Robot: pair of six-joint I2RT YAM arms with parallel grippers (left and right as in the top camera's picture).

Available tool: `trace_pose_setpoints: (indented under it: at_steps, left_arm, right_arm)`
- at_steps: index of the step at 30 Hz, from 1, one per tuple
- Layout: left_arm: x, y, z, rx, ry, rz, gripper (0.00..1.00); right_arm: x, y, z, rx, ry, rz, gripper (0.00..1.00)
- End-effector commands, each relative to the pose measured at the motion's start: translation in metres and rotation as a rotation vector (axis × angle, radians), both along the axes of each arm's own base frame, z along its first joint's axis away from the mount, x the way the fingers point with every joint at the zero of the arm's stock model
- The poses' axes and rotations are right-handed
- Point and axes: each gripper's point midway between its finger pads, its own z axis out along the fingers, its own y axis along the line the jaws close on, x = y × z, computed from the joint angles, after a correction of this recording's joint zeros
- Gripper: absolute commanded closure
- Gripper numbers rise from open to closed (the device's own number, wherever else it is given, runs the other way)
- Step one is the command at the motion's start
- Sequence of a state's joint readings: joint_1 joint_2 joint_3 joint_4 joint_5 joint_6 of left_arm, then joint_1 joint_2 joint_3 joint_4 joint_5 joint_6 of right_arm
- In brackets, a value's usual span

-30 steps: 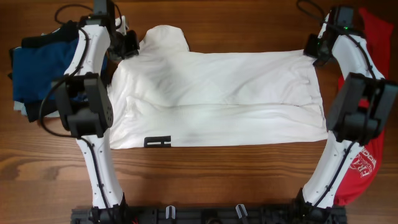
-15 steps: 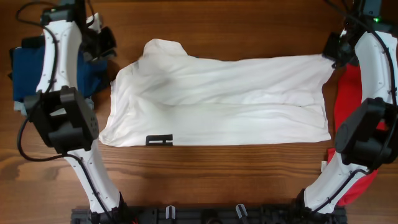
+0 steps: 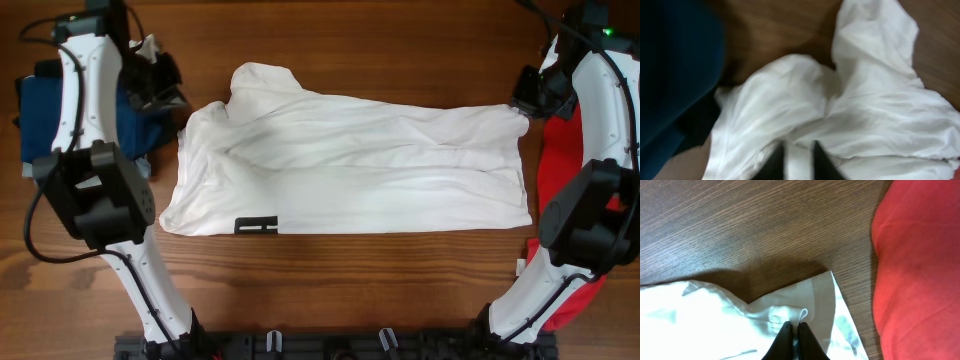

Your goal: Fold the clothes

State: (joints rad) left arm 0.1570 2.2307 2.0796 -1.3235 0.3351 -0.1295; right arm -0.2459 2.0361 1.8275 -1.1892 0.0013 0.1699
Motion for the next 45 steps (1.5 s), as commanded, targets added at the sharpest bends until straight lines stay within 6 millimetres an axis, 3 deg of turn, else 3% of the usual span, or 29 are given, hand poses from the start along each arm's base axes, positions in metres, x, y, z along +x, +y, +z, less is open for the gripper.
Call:
trace_pose_setpoints:
  at_steps: [1,4,8,14,21,27,37,40,41,43,45]
  left_arm:
    - [0.016,-0.033,0.019,0.007,-0.116,-0.105,0.57]
    - [0.029,-0.039,0.020,0.007,-0.160,-0.094,0.44]
    - [0.036,-0.042,0.009,-0.010,-0.157,-0.080,0.42]
    - [0.040,-0.053,-0.035,-0.067,-0.089,-0.094,0.43]
    - [0.053,-0.075,-0.055,-0.083,-0.114,-0.140,0.44]
    - [0.046,-0.086,-0.081,-0.088,-0.054,-0.158,0.48]
    - [0.040,-0.091,-0.085,-0.090,-0.027,-0.169,0.55]
    - [0.039,-0.092,-0.085,-0.090,-0.021,-0.168,0.63]
    - [0.039,-0.092,-0.085,-0.090,-0.021,-0.168,0.69]
    - [0.039,-0.092,-0.085,-0.091,-0.023,-0.168,0.92]
    - [0.039,-0.092,-0.085,-0.090,-0.024,-0.168,0.96]
  right_arm:
    - [0.002,0.002,0.016,0.011,-0.047,0.018,0.96]
    - [0.002,0.002,0.016,0.010,-0.049,0.018,0.96]
    - [0.004,0.002,0.016,0.009,-0.054,0.018,0.96]
    - [0.003,0.002,0.016,0.009,-0.053,0.017,0.96]
    - [0.003,0.002,0.016,0.009,-0.052,0.017,0.96]
    - [0.003,0.002,0.016,0.009,-0.052,0.018,0.96]
    - [0.003,0.002,0.016,0.009,-0.052,0.018,0.96]
    - [0.003,0.002,0.016,0.009,-0.052,0.018,0.96]
    - [0.003,0.002,0.016,0.009,-0.052,0.018,0.96]
    - [0.003,0.002,0.016,0.009,-0.052,0.018,0.96]
    - [0.003,0.002,0.016,0.009,-0.052,0.018,0.96]
